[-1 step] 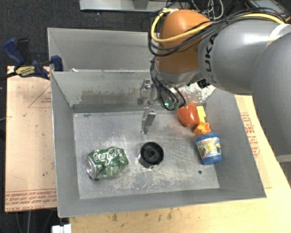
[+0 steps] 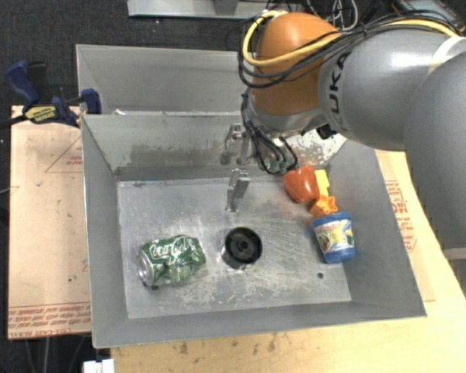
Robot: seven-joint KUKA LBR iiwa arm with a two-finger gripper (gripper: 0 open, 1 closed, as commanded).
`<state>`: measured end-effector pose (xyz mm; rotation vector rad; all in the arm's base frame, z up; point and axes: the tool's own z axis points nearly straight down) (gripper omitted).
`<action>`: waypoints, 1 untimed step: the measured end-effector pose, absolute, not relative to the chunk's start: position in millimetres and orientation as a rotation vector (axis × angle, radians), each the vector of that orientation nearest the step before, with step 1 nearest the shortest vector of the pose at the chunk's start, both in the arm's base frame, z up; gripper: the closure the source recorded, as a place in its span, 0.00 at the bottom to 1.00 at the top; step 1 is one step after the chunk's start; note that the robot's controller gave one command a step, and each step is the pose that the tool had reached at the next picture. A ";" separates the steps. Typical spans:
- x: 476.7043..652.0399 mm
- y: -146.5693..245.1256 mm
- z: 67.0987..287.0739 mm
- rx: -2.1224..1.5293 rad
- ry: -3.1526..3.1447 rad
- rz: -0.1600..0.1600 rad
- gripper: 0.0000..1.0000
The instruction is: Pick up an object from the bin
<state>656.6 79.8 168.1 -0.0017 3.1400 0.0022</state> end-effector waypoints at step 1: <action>567.5 166.7 73.5 -0.616 3.076 0.002 1.00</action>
Offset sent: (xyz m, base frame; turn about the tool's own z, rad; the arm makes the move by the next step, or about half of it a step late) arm 0.0000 0.0000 0.0000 0.0000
